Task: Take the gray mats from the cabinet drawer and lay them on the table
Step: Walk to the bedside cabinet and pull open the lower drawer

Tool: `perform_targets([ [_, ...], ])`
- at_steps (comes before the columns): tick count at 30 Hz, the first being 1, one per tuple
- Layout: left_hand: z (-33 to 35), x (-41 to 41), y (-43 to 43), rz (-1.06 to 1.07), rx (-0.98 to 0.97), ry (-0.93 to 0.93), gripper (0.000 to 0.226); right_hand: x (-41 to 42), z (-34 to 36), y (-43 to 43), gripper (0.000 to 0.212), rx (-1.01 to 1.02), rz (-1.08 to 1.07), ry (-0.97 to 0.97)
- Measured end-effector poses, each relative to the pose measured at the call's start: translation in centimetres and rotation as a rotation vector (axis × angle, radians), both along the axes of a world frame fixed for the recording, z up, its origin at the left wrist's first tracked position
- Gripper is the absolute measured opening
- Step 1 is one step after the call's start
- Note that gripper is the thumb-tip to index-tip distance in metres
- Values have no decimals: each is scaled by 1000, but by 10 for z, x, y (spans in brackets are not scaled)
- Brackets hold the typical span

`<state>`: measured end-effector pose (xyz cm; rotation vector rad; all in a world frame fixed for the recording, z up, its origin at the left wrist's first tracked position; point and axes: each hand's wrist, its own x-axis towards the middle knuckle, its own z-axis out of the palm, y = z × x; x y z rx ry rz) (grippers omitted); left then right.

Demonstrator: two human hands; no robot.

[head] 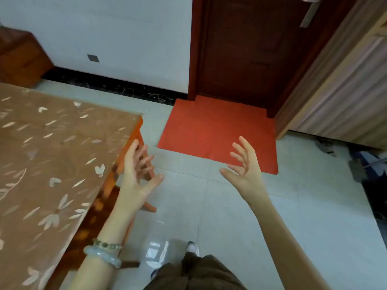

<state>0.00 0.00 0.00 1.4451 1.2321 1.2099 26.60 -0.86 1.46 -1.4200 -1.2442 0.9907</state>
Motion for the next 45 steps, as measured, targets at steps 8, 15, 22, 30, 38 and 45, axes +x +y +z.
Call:
perform_targets([
  [8, -14, 19, 37, 79, -25, -25, 93, 25, -10, 46, 87, -28, 24, 19],
  [15, -10, 28, 94, 112, -24, -29, 92, 28, -12, 107, 86, -47, 98, 1],
  [22, -17, 31, 195, 136, 26, -100, 90, 28, -21, 214, 85, -40, 144, -19],
  [30, -29, 32, 374, 219, 15, -172, 87, 17, -25, 399, 85, -41, 194, -40],
  [38, -26, -2, 515, 298, -7, -148, 89, -18, -21, 554, 85, -81, 316, -54],
  [45, -41, -37, 585, 435, -60, -116, 86, -61, -32, 671, 84, -147, 426, -30],
])
